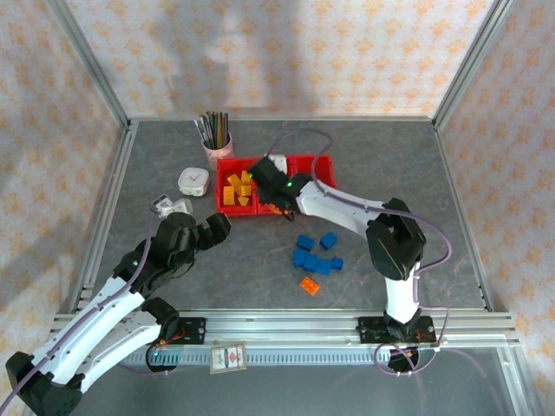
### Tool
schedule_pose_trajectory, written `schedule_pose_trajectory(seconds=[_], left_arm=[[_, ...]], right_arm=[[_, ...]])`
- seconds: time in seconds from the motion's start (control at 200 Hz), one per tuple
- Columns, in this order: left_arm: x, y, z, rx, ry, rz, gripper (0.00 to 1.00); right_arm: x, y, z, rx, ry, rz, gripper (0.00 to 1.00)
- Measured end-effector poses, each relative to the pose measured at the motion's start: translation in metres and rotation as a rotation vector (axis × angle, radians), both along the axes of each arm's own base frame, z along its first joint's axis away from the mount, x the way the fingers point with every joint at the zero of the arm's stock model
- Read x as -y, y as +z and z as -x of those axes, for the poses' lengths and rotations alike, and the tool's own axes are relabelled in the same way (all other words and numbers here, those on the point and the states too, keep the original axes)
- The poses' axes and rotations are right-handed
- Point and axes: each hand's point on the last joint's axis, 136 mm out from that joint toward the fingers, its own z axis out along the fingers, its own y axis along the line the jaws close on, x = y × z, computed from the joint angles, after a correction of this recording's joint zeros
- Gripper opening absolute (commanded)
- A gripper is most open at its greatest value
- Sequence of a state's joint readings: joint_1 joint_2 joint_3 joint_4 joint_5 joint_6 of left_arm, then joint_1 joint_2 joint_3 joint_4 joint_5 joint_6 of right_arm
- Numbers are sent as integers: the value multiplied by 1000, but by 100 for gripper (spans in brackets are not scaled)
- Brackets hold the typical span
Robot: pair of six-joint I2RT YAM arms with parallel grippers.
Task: Sort the legos into containers by color
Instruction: Place the lego in the container, then pick up the lego from the bottom-center of the table.
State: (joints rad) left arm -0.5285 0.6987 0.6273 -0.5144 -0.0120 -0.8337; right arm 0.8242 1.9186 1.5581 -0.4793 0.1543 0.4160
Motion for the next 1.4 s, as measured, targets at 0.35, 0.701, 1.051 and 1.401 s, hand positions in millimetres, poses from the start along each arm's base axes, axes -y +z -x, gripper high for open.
schedule_pose_trajectory(seconds=[0.35, 0.701, 1.051, 1.401], left_arm=[[10, 4, -17, 10, -16, -17, 99], [13, 6, -22, 16, -31, -36, 99], [19, 6, -19, 16, -63, -31, 99], [47, 0, 5, 37, -173, 18, 99]], right_arm=[[-5, 0, -86, 66, -69, -5, 41], [1, -14, -90, 37, -58, 8, 59], [45, 17, -7, 15, -10, -31, 66], [78, 4, 95, -60, 69, -3, 70]])
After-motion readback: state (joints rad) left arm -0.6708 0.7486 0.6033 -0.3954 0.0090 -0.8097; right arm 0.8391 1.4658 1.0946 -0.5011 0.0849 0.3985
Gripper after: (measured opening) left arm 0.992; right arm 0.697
